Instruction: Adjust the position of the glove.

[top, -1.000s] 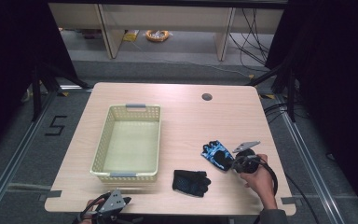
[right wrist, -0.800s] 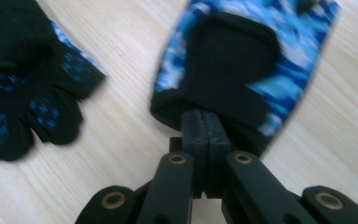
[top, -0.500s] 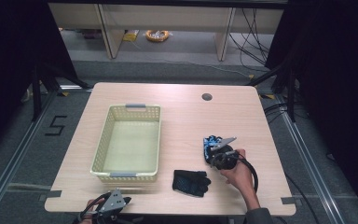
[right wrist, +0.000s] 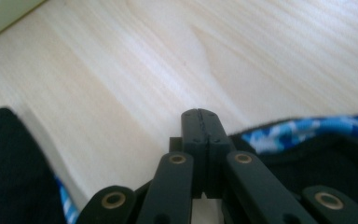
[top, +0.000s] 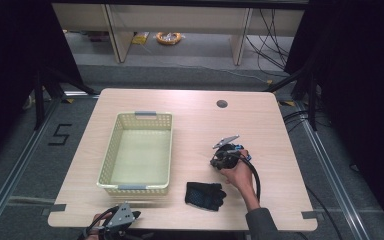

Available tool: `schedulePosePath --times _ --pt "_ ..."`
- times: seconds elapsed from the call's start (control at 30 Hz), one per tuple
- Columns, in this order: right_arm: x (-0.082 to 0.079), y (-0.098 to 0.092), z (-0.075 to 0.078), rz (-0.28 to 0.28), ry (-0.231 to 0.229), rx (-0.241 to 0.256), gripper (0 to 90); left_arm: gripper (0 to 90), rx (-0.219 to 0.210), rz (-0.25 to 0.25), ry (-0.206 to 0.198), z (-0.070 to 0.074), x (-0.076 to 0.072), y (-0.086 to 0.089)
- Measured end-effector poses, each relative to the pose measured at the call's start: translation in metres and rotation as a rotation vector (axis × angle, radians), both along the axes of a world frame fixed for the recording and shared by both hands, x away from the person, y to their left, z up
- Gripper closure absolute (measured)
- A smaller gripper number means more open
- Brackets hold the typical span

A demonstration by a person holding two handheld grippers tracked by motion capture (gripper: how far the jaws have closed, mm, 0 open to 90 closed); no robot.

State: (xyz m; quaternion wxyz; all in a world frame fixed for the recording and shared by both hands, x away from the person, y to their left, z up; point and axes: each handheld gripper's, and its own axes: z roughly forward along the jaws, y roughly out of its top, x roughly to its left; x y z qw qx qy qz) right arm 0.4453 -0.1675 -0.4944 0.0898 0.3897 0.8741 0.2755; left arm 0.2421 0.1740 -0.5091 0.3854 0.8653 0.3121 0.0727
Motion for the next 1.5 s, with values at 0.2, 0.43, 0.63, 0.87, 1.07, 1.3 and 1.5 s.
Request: schedulePosePath --times 0.2,0.43,0.63,0.87,1.07,1.3,1.5 --pt "0.005 -0.004 0.009 -0.003 -0.048 0.035 90.0 20.8 -0.005 0.006 0.008 -0.001 0.0 0.0" --pt "0.0 -0.025 0.025 -0.017 -0.093 0.062 88.3 20.8 -0.002 0.008 0.009 0.0 -0.001 -0.001" --pt "0.0 -0.039 0.027 -0.062 -0.088 0.035 77.1 20.8 -0.011 0.013 0.009 -0.001 -0.001 -0.001" --pt "-0.001 -0.046 0.023 -0.071 -0.083 0.033 58.2 20.8 0.0 0.005 0.006 0.0 -0.001 0.0" --pt "0.001 -0.048 0.014 -0.076 -0.047 0.021 54.6 20.8 -0.015 0.011 0.007 0.0 -0.002 -0.001" --pt "0.005 -0.047 0.001 -0.064 -0.048 0.015 59.0 20.8 -0.013 0.008 0.009 0.0 -0.001 0.0" --pt "0.002 -0.046 0.003 -0.082 -0.048 -0.027 71.6 20.8 -0.006 0.003 -0.001 0.0 -0.002 -0.001"
